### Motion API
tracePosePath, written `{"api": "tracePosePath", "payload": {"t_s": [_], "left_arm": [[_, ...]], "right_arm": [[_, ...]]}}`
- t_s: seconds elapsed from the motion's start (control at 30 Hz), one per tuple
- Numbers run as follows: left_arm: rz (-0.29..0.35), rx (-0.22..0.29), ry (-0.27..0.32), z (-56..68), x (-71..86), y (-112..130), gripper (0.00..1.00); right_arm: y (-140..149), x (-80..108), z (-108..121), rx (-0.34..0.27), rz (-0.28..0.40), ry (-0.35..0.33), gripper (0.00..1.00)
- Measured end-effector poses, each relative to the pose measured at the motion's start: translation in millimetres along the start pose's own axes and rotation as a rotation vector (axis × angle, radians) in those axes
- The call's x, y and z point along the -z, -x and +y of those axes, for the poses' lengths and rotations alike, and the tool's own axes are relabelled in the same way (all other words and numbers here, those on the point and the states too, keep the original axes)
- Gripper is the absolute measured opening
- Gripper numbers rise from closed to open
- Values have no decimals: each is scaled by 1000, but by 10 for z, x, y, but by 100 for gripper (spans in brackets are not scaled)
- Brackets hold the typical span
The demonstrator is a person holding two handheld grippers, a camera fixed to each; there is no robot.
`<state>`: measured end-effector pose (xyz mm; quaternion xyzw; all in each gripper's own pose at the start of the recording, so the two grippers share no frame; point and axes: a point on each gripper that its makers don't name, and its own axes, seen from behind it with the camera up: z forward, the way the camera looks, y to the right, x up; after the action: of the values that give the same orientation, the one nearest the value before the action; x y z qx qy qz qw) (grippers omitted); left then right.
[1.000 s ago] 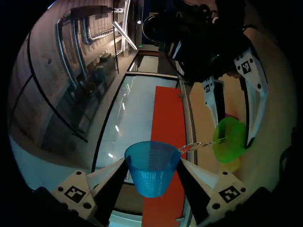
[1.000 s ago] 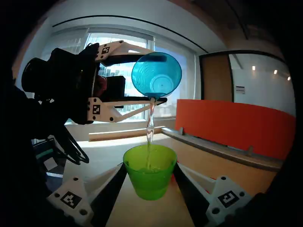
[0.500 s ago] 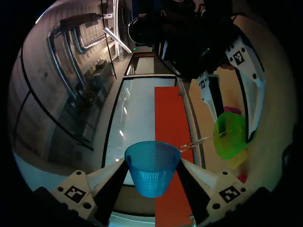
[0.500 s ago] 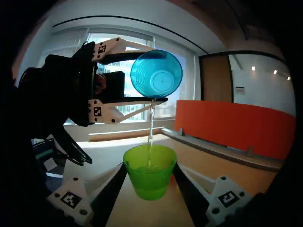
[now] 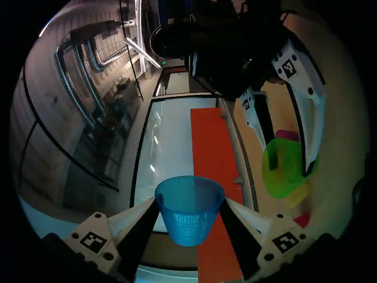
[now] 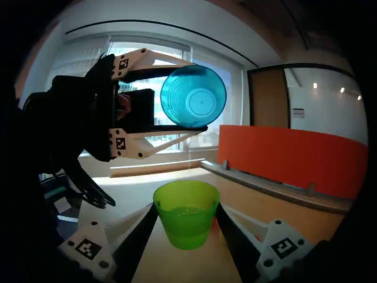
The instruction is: Pour water
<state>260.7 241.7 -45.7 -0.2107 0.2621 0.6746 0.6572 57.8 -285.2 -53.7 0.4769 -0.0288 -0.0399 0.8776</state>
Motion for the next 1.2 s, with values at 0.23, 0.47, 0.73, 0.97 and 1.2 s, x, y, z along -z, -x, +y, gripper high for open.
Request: {"api": "tracePosePath", "payload": {"t_s": [0.23,0.47,0.73,0.97,1.2], "left_arm": [[7,26,3,-6,3,-15,85],[5,81,12,2,-12,43,85],[-5,263,32,76,-58,162,85],[-5,478,57,161,-104,264,85],[-8,712,78,209,-93,390,85]], "right_arm": [[0,15,7,0,1,3,88],[-17,39,16,0,4,7,88],[-53,59,-2,4,12,8,88],[-87,85,-18,15,15,11,88],[-110,117,-35,21,22,13,88]]}}
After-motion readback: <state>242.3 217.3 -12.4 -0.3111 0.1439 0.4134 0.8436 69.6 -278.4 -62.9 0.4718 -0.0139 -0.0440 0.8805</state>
